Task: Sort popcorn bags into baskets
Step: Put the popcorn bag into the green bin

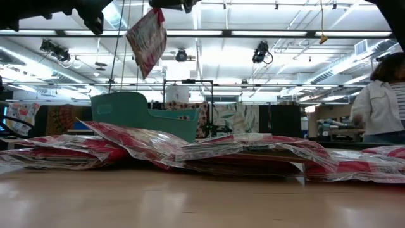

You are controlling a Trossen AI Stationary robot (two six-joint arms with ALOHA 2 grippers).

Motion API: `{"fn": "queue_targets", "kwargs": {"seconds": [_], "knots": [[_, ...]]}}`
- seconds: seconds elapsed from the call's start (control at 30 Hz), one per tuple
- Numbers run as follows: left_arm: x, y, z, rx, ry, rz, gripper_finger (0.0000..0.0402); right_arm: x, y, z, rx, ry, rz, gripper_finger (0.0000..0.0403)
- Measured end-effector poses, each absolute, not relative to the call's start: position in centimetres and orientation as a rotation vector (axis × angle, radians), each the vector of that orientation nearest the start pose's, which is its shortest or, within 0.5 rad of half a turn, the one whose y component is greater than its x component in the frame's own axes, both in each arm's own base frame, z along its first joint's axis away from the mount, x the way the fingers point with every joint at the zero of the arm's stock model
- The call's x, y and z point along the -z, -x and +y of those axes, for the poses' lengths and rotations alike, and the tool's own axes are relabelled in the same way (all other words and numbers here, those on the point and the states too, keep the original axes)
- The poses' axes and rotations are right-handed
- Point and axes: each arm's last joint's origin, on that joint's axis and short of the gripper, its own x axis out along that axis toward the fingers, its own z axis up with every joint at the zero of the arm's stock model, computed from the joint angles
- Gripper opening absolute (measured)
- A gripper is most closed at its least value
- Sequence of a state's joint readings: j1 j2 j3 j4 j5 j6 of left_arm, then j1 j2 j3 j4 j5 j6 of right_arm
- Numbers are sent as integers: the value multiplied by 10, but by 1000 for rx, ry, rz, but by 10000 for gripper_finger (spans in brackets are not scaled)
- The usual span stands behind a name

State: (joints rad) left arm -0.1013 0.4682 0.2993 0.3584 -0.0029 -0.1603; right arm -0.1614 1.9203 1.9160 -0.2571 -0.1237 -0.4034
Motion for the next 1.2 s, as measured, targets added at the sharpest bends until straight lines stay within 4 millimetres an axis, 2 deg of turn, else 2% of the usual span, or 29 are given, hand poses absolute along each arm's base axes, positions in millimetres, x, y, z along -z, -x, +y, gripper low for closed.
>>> {"fn": "queue_targets", "kwargs": {"seconds": [0.23, 0.37, 0.67, 0.87, 1.03, 1.2], "knots": [[-259, -130, -13, 113, 170, -185, 210, -385, -451, -85, -60, 390, 155, 0], [-260, -130, -13, 114, 170, -191, 210, -378, -458, -97, -89, 415, 101, 0], [-260, -129, -13, 115, 172, -197, 210, -335, -484, -131, -131, 440, 40, 1], [-259, -130, -13, 114, 171, -187, 210, -302, -498, -155, -78, 444, 20, 1], [-259, -130, -13, 113, 175, -179, 210, -273, -510, -165, -62, 429, 17, 2], [-257, -130, -13, 113, 179, -159, 210, -257, -512, -167, -72, 389, 72, 2]]}}
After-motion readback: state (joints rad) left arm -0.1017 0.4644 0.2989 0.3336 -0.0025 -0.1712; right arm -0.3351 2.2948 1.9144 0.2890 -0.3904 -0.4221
